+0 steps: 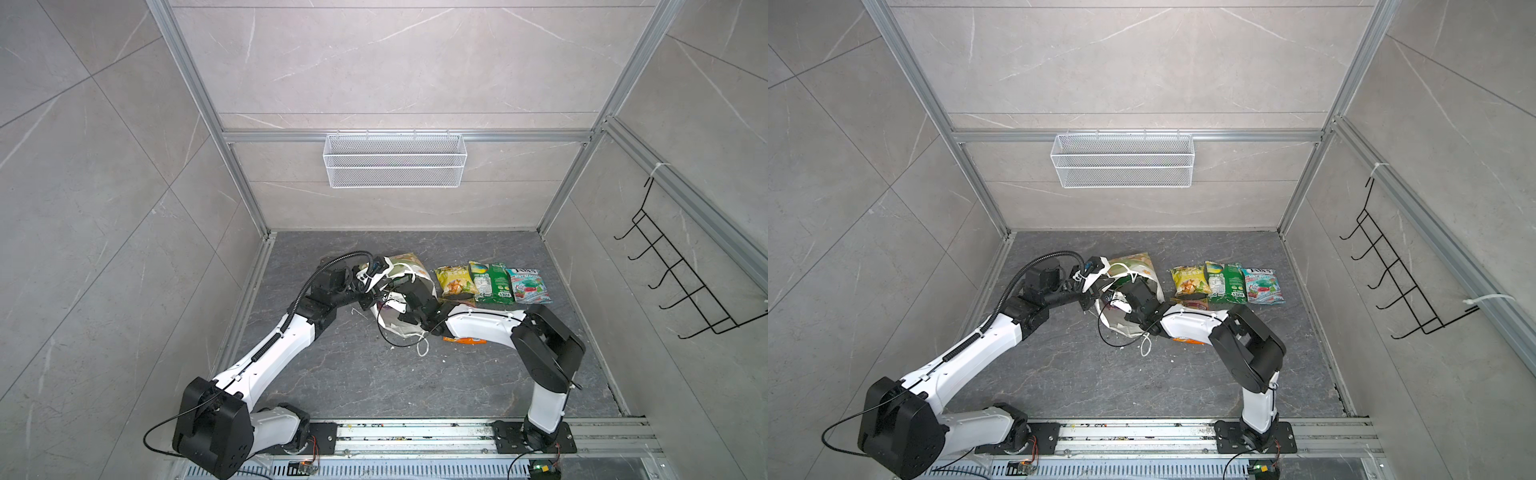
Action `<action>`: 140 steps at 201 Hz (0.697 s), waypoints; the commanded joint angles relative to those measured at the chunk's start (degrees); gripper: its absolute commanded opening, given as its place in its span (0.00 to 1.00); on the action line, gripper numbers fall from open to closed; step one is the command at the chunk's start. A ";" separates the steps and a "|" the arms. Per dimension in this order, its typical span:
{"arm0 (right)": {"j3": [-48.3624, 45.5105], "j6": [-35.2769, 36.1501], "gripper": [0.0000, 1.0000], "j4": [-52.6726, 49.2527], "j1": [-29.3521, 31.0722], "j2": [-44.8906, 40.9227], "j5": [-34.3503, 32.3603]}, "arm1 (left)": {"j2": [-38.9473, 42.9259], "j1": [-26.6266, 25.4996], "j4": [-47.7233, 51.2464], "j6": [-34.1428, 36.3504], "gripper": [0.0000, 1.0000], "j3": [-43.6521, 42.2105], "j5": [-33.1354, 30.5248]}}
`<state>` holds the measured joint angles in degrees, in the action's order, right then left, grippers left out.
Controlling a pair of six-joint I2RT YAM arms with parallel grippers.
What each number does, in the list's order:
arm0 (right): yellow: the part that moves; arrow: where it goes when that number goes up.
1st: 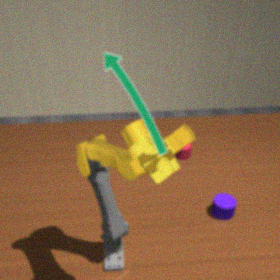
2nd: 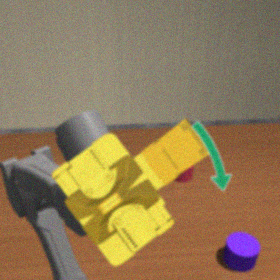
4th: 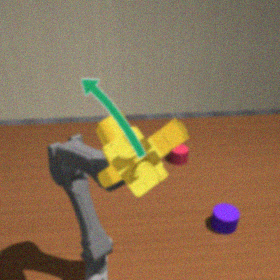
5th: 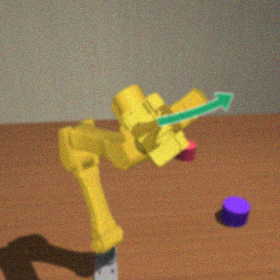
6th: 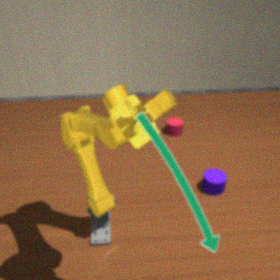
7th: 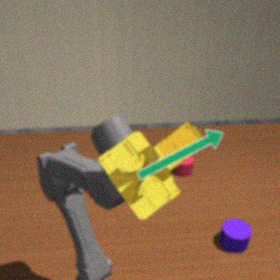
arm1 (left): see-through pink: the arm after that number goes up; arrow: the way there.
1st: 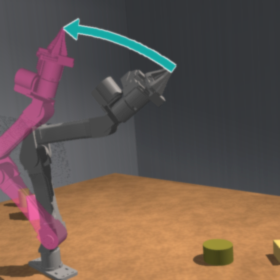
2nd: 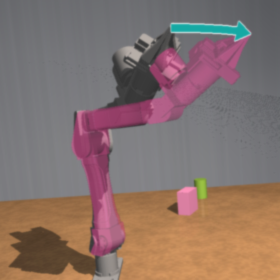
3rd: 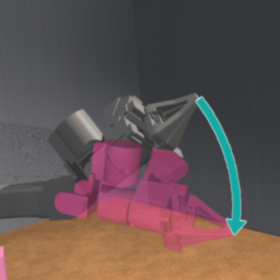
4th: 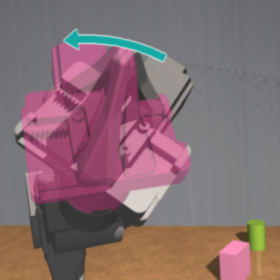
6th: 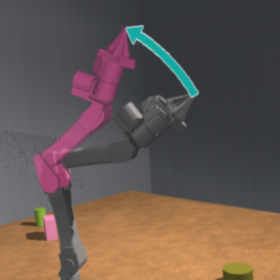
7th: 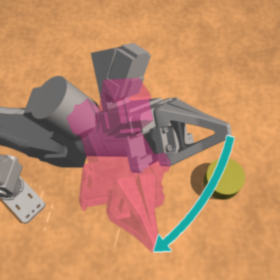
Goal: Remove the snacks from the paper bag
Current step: 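Grasp the purple FOX'S berries pack inside the paper bag with the right gripper, then lift the purple berries pack up out of the paper bag with the right gripper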
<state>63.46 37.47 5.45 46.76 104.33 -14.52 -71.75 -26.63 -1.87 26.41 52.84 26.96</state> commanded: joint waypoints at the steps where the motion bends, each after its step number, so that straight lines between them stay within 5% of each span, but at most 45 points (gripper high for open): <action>1: -1.70 -2.89 0.00 -1.26 0.56 -6.36 4.08 | 0.64 0.11 -2.70 0.13 0.00 0.00 -0.52; 140: -4.69 -8.79 0.00 -12.22 2.55 -24.42 12.45 | -0.97 0.11 -3.51 -0.74 0.00 1.13 -4.78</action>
<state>58.70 31.81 -5.89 48.97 84.16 -4.40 -71.99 -26.63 -3.11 26.39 52.80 23.97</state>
